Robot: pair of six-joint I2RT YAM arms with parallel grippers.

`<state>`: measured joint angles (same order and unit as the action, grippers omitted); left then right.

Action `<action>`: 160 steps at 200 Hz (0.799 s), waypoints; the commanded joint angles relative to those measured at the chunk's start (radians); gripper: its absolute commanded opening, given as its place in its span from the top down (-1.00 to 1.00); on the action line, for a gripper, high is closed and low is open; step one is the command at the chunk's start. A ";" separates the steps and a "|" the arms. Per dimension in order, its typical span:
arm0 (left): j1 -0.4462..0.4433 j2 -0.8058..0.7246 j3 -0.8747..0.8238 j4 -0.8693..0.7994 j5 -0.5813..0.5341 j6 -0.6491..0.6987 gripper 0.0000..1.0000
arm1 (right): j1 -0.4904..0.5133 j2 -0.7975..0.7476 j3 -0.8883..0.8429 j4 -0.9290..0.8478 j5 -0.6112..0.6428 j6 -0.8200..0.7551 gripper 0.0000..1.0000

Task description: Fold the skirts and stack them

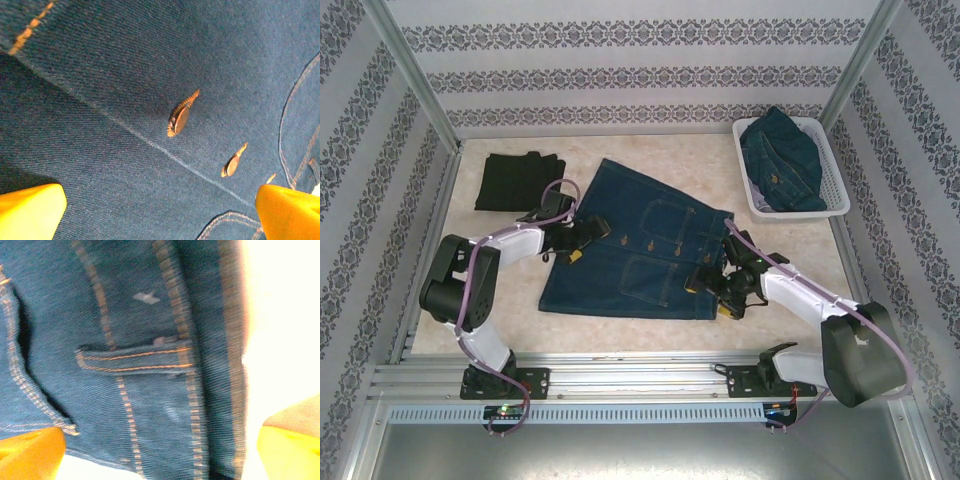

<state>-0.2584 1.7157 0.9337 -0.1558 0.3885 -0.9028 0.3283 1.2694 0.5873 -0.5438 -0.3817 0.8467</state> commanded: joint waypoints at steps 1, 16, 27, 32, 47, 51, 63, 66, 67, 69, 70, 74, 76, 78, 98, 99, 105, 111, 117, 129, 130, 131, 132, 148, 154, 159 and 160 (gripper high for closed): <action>0.068 0.016 -0.062 -0.047 -0.140 -0.033 -1.00 | -0.011 0.084 0.048 0.023 0.060 -0.028 -0.95; 0.087 0.013 -0.049 -0.031 -0.121 -0.033 -1.00 | -0.011 0.177 0.125 0.042 0.082 -0.070 -0.96; 0.090 0.004 -0.029 -0.022 -0.069 -0.031 -1.00 | -0.005 0.214 0.206 -0.007 0.119 -0.102 -0.95; 0.089 -0.005 -0.018 -0.022 -0.034 -0.032 -1.00 | 0.001 0.209 0.240 -0.037 0.150 -0.115 -0.96; 0.077 -0.055 -0.005 -0.024 0.019 -0.042 -1.00 | 0.034 0.150 0.316 -0.100 0.242 -0.143 -0.96; 0.073 -0.072 -0.007 -0.030 0.014 -0.042 -1.00 | 0.043 0.128 0.327 -0.101 0.244 -0.149 -0.95; 0.065 -0.111 -0.012 -0.054 -0.002 -0.031 -1.00 | 0.071 0.083 0.332 -0.064 0.183 -0.154 -0.95; 0.065 -0.117 -0.014 -0.061 -0.006 -0.026 -1.00 | 0.075 0.078 0.330 -0.051 0.154 -0.149 -0.96; 0.065 -0.119 -0.014 -0.064 -0.007 -0.024 -1.00 | 0.078 0.077 0.329 -0.046 0.149 -0.146 -0.95; 0.067 -0.120 -0.015 -0.069 -0.011 -0.021 -1.00 | 0.083 0.075 0.327 -0.037 0.128 -0.140 -0.95; 0.067 -0.121 -0.015 -0.072 -0.013 -0.019 -1.00 | 0.085 0.075 0.325 -0.033 0.117 -0.136 -0.95; 0.067 -0.123 -0.015 -0.083 -0.023 -0.009 -1.00 | 0.094 0.073 0.317 -0.011 0.076 -0.117 -0.96; 0.068 -0.122 -0.014 -0.088 -0.028 -0.004 -1.00 | 0.099 0.074 0.311 0.002 0.057 -0.106 -0.95; 0.067 -0.122 -0.014 -0.094 -0.033 0.002 -1.00 | 0.103 0.075 0.305 0.016 0.038 -0.095 -0.96; 0.071 -0.089 0.001 -0.122 -0.036 0.025 -1.00 | 0.172 0.105 0.246 0.152 -0.109 0.024 -0.95; 0.071 -0.086 0.002 -0.122 -0.033 0.026 -1.00 | 0.175 0.106 0.243 0.158 -0.116 0.029 -0.95; 0.070 -0.073 0.010 -0.117 -0.018 0.027 -1.00 | 0.196 0.118 0.230 0.199 -0.149 0.057 -0.96; 0.068 -0.061 0.016 -0.102 0.006 0.025 -1.00 | 0.218 0.131 0.221 0.232 -0.168 0.077 -0.96; 0.067 -0.049 0.025 -0.087 0.026 0.022 -1.00 | 0.238 0.146 0.215 0.256 -0.180 0.089 -0.96; 0.058 -0.026 0.045 -0.059 0.054 0.021 -1.00 | 0.270 0.179 0.215 0.248 -0.168 0.089 -0.96; 0.056 -0.024 0.046 -0.057 0.057 0.022 -1.00 | 0.271 0.182 0.215 0.245 -0.164 0.089 -0.96; 0.055 -0.022 0.050 -0.056 0.060 0.022 -1.00 | 0.273 0.186 0.215 0.241 -0.160 0.089 -0.96; 0.055 -0.020 0.053 -0.055 0.062 0.023 -1.00 | 0.274 0.190 0.215 0.237 -0.157 0.089 -0.95; 0.039 0.018 0.101 -0.070 0.073 0.043 -1.00 | 0.276 0.246 0.189 0.197 -0.118 0.096 -0.96; 0.035 0.031 0.112 -0.083 0.049 0.050 -1.00 | 0.272 0.265 0.168 0.198 -0.109 0.101 -0.96; 0.035 0.041 0.115 -0.094 0.022 0.054 -1.00 | 0.266 0.279 0.153 0.190 -0.100 0.105 -0.95; 0.035 0.043 0.114 -0.095 0.016 0.054 -1.00 | 0.265 0.282 0.150 0.188 -0.097 0.105 -0.96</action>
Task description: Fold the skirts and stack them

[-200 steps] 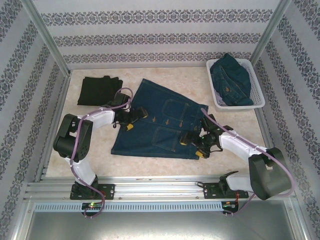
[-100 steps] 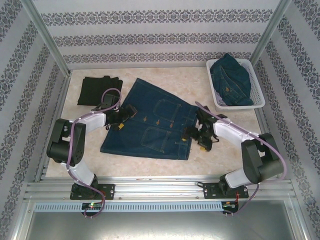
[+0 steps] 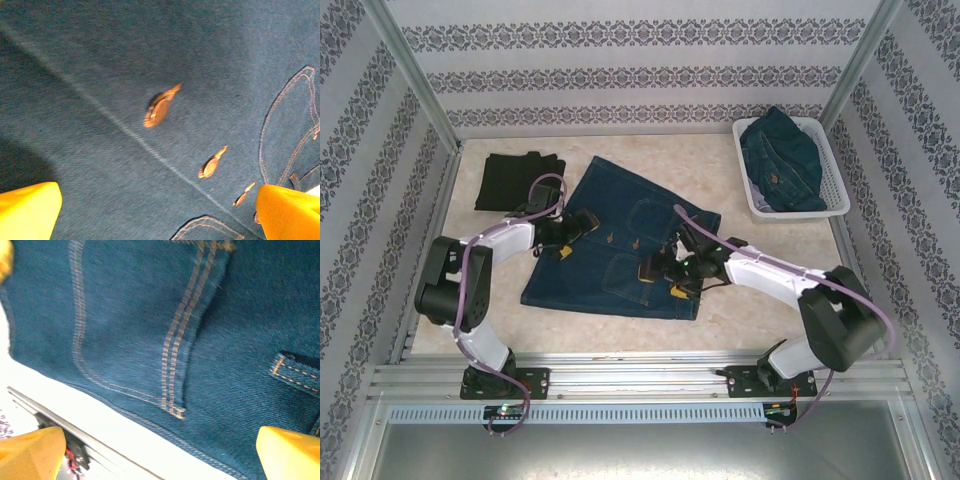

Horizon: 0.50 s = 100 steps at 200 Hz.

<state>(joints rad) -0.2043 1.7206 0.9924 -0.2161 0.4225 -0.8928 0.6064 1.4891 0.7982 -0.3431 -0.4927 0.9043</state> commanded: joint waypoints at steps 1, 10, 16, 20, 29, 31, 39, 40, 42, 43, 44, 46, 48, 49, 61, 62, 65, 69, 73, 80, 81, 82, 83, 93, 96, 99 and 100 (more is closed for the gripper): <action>-0.019 0.040 0.054 -0.036 -0.025 0.044 -1.00 | -0.014 0.064 -0.064 -0.015 0.016 0.046 -0.96; -0.011 0.058 0.046 -0.064 -0.092 0.035 -1.00 | -0.026 0.082 -0.082 -0.039 0.041 0.033 -0.96; -0.001 0.069 0.033 -0.070 -0.111 0.026 -1.00 | -0.038 0.091 -0.090 -0.060 0.055 0.020 -0.95; 0.007 0.074 0.024 -0.065 -0.113 0.019 -1.00 | -0.047 0.094 -0.095 -0.073 0.064 0.010 -0.96; 0.024 0.072 -0.013 -0.047 -0.124 -0.007 -1.00 | -0.070 0.093 -0.100 -0.098 0.086 -0.009 -0.95; 0.026 0.070 -0.022 -0.039 -0.124 -0.013 -1.00 | -0.076 0.093 -0.101 -0.102 0.089 -0.013 -0.95; 0.038 0.056 -0.060 -0.012 -0.124 -0.034 -1.00 | -0.097 0.086 -0.099 -0.115 0.107 -0.030 -0.96; 0.038 0.053 -0.063 -0.009 -0.124 -0.039 -1.00 | -0.101 0.085 -0.098 -0.117 0.110 -0.033 -0.95; 0.040 0.048 -0.072 -0.004 -0.127 -0.043 -1.00 | -0.105 0.084 -0.096 -0.120 0.114 -0.039 -0.95; 0.042 0.046 -0.077 -0.001 -0.128 -0.045 -1.00 | -0.108 0.084 -0.093 -0.122 0.115 -0.040 -0.95; 0.042 0.041 -0.079 0.001 -0.128 -0.048 -1.00 | -0.111 0.083 -0.091 -0.123 0.116 -0.044 -0.96; 0.042 0.036 -0.087 0.005 -0.131 -0.053 -1.00 | -0.117 0.083 -0.088 -0.127 0.120 -0.050 -0.95; 0.043 0.029 -0.094 0.010 -0.134 -0.057 -1.00 | -0.123 0.084 -0.082 -0.132 0.124 -0.057 -0.96; 0.043 0.026 -0.096 0.011 -0.135 -0.059 -1.00 | -0.125 0.084 -0.079 -0.134 0.126 -0.060 -0.96; 0.043 -0.005 -0.124 0.025 -0.136 -0.076 -1.00 | -0.159 0.097 -0.030 -0.163 0.139 -0.110 -0.95; 0.044 -0.008 -0.126 0.027 -0.134 -0.077 -1.00 | -0.160 0.099 -0.025 -0.165 0.140 -0.115 -0.95; 0.043 -0.014 -0.131 0.030 -0.132 -0.081 -1.00 | -0.169 0.105 -0.010 -0.174 0.142 -0.128 -0.96; 0.043 -0.022 -0.136 0.036 -0.126 -0.087 -1.00 | -0.179 0.116 0.011 -0.185 0.145 -0.147 -0.96; 0.044 -0.028 -0.140 0.040 -0.120 -0.093 -1.00 | -0.187 0.128 0.032 -0.195 0.147 -0.167 -0.95; 0.044 -0.039 -0.147 0.047 -0.111 -0.099 -1.00 | -0.202 0.153 0.072 -0.215 0.152 -0.199 -0.95; 0.044 -0.041 -0.148 0.048 -0.111 -0.100 -1.00 | -0.203 0.156 0.079 -0.218 0.152 -0.203 -0.95; 0.044 -0.042 -0.149 0.049 -0.110 -0.101 -1.00 | -0.204 0.160 0.084 -0.221 0.152 -0.207 -0.96; 0.043 -0.044 -0.150 0.049 -0.109 -0.101 -1.00 | -0.205 0.163 0.087 -0.224 0.153 -0.211 -0.96; 0.043 -0.055 -0.158 0.057 -0.109 -0.103 -1.00 | -0.214 0.192 0.142 -0.260 0.152 -0.251 -0.95; 0.043 -0.057 -0.159 0.055 -0.113 -0.101 -1.00 | -0.214 0.198 0.154 -0.271 0.151 -0.259 -0.95; 0.043 -0.059 -0.160 0.051 -0.118 -0.098 -1.00 | -0.214 0.201 0.161 -0.281 0.151 -0.266 -0.95; 0.043 -0.060 -0.161 0.049 -0.120 -0.096 -1.00 | -0.214 0.201 0.163 -0.283 0.150 -0.267 -0.96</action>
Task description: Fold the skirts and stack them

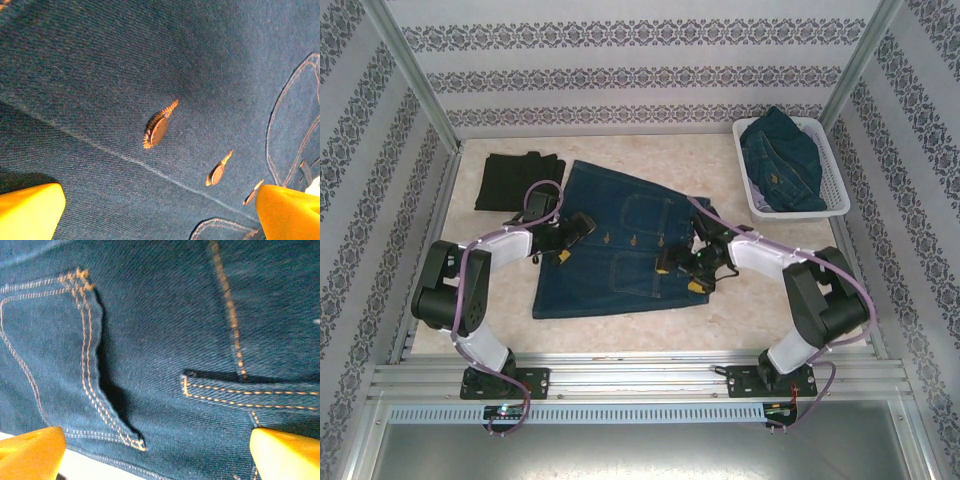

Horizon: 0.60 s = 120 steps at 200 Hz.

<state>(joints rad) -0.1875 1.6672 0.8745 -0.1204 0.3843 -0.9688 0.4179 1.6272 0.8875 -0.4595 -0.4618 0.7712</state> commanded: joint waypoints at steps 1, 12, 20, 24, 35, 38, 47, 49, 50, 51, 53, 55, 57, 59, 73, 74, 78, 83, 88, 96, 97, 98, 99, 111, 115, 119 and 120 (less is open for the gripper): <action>0.026 -0.007 -0.043 -0.047 -0.083 -0.020 -1.00 | -0.025 0.063 0.076 -0.170 0.119 -0.135 -0.96; 0.026 -0.006 -0.048 -0.056 -0.093 -0.012 -1.00 | -0.013 0.046 0.062 -0.177 0.114 -0.133 -0.95; 0.027 -0.002 -0.060 -0.052 -0.092 -0.012 -1.00 | -0.004 0.023 0.022 -0.166 0.111 -0.115 -0.95; 0.026 0.000 -0.068 -0.044 -0.087 -0.015 -1.00 | 0.002 0.010 -0.004 -0.158 0.108 -0.104 -0.95; 0.027 0.005 -0.085 -0.022 -0.067 -0.024 -1.00 | 0.011 -0.023 -0.083 -0.131 0.106 -0.068 -0.95; 0.025 0.005 -0.088 -0.018 -0.062 -0.026 -1.00 | 0.012 -0.031 -0.103 -0.123 0.106 -0.059 -0.95; 0.026 0.003 -0.090 -0.004 -0.037 -0.030 -1.00 | 0.009 -0.053 -0.153 -0.101 0.110 -0.037 -0.96; 0.027 0.003 -0.090 0.000 -0.031 -0.029 -1.00 | 0.007 -0.057 -0.158 -0.097 0.111 -0.035 -0.95; 0.026 0.002 -0.089 0.000 -0.028 -0.029 -1.00 | 0.006 -0.058 -0.162 -0.097 0.112 -0.034 -0.95; 0.025 0.001 -0.089 0.001 -0.025 -0.030 -1.00 | 0.006 -0.060 -0.165 -0.095 0.112 -0.032 -0.95; 0.025 -0.002 -0.085 0.002 -0.018 -0.030 -1.00 | 0.004 -0.066 -0.168 -0.093 0.113 -0.031 -0.96; 0.027 -0.004 -0.083 0.003 -0.013 -0.029 -1.00 | 0.002 -0.072 -0.170 -0.092 0.114 -0.029 -0.96; 0.025 -0.006 -0.080 0.003 -0.006 -0.028 -1.00 | 0.001 -0.077 -0.171 -0.091 0.115 -0.029 -0.95; 0.026 -0.010 -0.076 0.003 0.002 -0.028 -1.00 | -0.001 -0.082 -0.170 -0.092 0.116 -0.029 -0.95; 0.022 -0.046 -0.031 -0.018 0.049 -0.006 -1.00 | -0.002 -0.122 -0.129 -0.115 0.136 -0.048 -0.96; 0.021 -0.051 -0.026 -0.023 0.050 -0.003 -1.00 | -0.002 -0.125 -0.125 -0.118 0.137 -0.050 -0.96; 0.018 -0.068 -0.006 -0.050 0.047 0.008 -1.00 | -0.002 -0.138 -0.107 -0.131 0.150 -0.057 -0.95; 0.011 -0.094 0.018 -0.092 0.034 0.030 -1.00 | -0.002 -0.154 -0.085 -0.147 0.164 -0.065 -0.95; 0.005 -0.122 0.040 -0.137 0.016 0.056 -1.00 | -0.003 -0.173 -0.066 -0.161 0.177 -0.073 -0.95; -0.005 -0.172 0.067 -0.216 -0.029 0.089 -1.00 | -0.002 -0.206 -0.048 -0.176 0.201 -0.074 -0.96; -0.005 -0.178 0.069 -0.224 -0.036 0.093 -1.00 | -0.002 -0.211 -0.047 -0.177 0.204 -0.073 -0.96; -0.006 -0.185 0.070 -0.232 -0.042 0.096 -1.00 | -0.002 -0.215 -0.046 -0.179 0.207 -0.072 -0.96; -0.006 -0.192 0.071 -0.242 -0.047 0.099 -1.00 | -0.002 -0.220 -0.045 -0.180 0.210 -0.070 -0.96; -0.006 -0.275 0.060 -0.323 -0.107 0.120 -1.00 | -0.006 -0.276 -0.057 -0.182 0.245 -0.036 -0.96; -0.006 -0.302 0.050 -0.349 -0.125 0.125 -1.00 | -0.012 -0.294 -0.068 -0.180 0.251 -0.020 -0.95; -0.005 -0.329 0.040 -0.373 -0.143 0.129 -1.00 | -0.017 -0.311 -0.081 -0.178 0.253 -0.002 -0.96; -0.005 -0.335 0.035 -0.380 -0.147 0.130 -1.00 | -0.019 -0.313 -0.084 -0.178 0.253 0.000 -0.95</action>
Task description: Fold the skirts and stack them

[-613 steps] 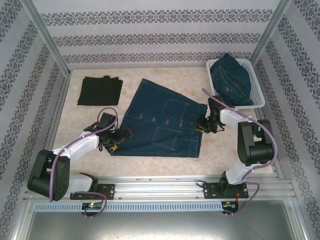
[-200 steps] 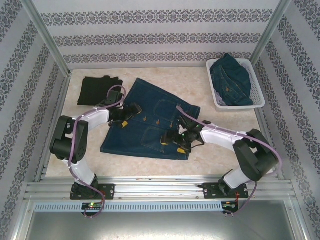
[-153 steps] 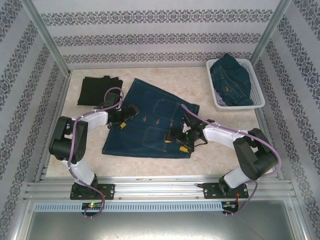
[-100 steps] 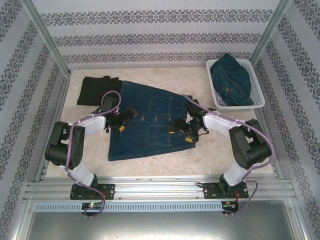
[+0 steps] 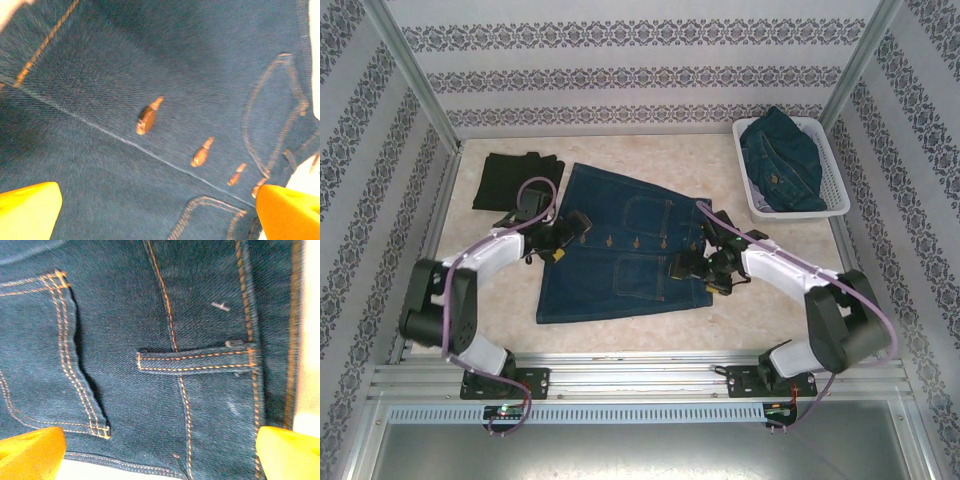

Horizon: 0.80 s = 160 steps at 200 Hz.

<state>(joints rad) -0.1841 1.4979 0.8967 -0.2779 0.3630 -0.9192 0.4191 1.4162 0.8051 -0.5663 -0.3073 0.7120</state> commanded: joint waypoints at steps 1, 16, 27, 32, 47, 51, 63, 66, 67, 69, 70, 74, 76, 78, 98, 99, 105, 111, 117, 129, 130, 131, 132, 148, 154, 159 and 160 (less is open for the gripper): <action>-0.009 -0.170 0.011 -0.228 -0.128 0.081 -1.00 | -0.022 -0.107 -0.006 -0.071 0.099 0.065 -0.96; -0.008 -0.256 -0.044 -0.324 -0.168 0.082 -1.00 | -0.051 -0.161 -0.061 -0.064 0.075 0.132 -0.95; -0.009 -0.309 -0.086 -0.412 -0.190 0.074 -1.00 | -0.071 -0.194 -0.107 -0.044 0.036 0.168 -0.95; -0.009 -0.334 -0.105 -0.448 -0.202 0.066 -1.00 | -0.076 -0.209 -0.128 -0.034 0.025 0.193 -0.96; -0.009 -0.420 -0.161 -0.547 -0.238 0.040 -1.00 | -0.085 -0.250 -0.192 0.013 -0.008 0.245 -0.82; -0.007 -0.445 -0.171 -0.572 -0.247 0.032 -1.00 | -0.087 -0.257 -0.206 0.023 -0.015 0.258 -0.75; -0.007 -0.515 -0.191 -0.644 -0.274 0.012 -0.99 | -0.093 -0.264 -0.237 0.046 -0.042 0.285 -0.55; -0.006 -0.531 -0.194 -0.660 -0.277 0.008 -0.98 | -0.094 -0.263 -0.242 0.049 -0.048 0.289 -0.51; -0.006 -0.536 -0.194 -0.665 -0.278 0.006 -0.98 | -0.095 -0.262 -0.244 0.050 -0.050 0.290 -0.49; -0.006 -0.545 -0.196 -0.675 -0.279 0.004 -0.97 | -0.095 -0.261 -0.245 0.051 -0.054 0.292 -0.46; -0.006 -0.549 -0.197 -0.682 -0.280 0.003 -0.97 | -0.095 -0.260 -0.246 0.053 -0.056 0.293 -0.45; -0.005 -0.566 -0.198 -0.703 -0.282 -0.004 -0.97 | -0.095 -0.256 -0.251 0.059 -0.065 0.296 -0.40; -0.006 -0.572 -0.199 -0.714 -0.282 -0.007 -0.97 | -0.095 -0.255 -0.254 0.062 -0.070 0.297 -0.38; -0.005 -0.581 -0.200 -0.726 -0.284 -0.010 -0.96 | -0.095 -0.253 -0.256 0.065 -0.075 0.299 -0.36; -0.005 -0.644 -0.224 -0.811 -0.271 -0.056 -0.91 | -0.095 -0.233 -0.268 0.090 -0.088 0.312 -0.22; -0.006 -0.646 -0.226 -0.813 -0.269 -0.060 -0.90 | -0.095 -0.233 -0.268 0.091 -0.087 0.312 -0.21; -0.006 -0.666 -0.240 -0.823 -0.255 -0.075 -0.88 | -0.096 -0.225 -0.269 0.098 -0.083 0.314 -0.17; -0.006 -0.684 -0.257 -0.824 -0.236 -0.090 -0.87 | -0.095 -0.217 -0.270 0.108 -0.082 0.314 -0.12; -0.006 -0.701 -0.272 -0.824 -0.217 -0.102 -0.85 | -0.095 -0.209 -0.270 0.116 -0.081 0.315 -0.07; -0.005 -0.723 -0.307 -0.813 -0.171 -0.129 -0.81 | -0.095 -0.192 -0.277 0.139 -0.086 0.324 0.02; -0.006 -0.724 -0.309 -0.812 -0.167 -0.130 -0.81 | -0.096 -0.190 -0.278 0.142 -0.087 0.325 0.03; -0.006 -0.725 -0.311 -0.811 -0.163 -0.132 -0.80 | -0.097 -0.190 -0.279 0.145 -0.089 0.327 0.04; -0.006 -0.726 -0.314 -0.810 -0.161 -0.135 -0.80 | -0.096 -0.189 -0.280 0.148 -0.089 0.328 0.05; -0.006 -0.735 -0.345 -0.792 -0.107 -0.159 -0.75 | -0.095 -0.178 -0.295 0.170 -0.102 0.342 0.10; -0.006 -0.735 -0.352 -0.785 -0.090 -0.164 -0.73 | -0.095 -0.177 -0.301 0.173 -0.104 0.346 0.10; -0.006 -0.734 -0.357 -0.780 -0.081 -0.168 -0.73 | -0.095 -0.177 -0.307 0.172 -0.104 0.347 0.10; -0.006 -0.734 -0.359 -0.780 -0.079 -0.169 -0.73 | -0.095 -0.177 -0.308 0.172 -0.104 0.348 0.10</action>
<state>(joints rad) -0.1841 0.7712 0.5632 -1.0187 0.2005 -1.0222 0.3290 1.2278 0.5308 -0.4339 -0.3832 1.0264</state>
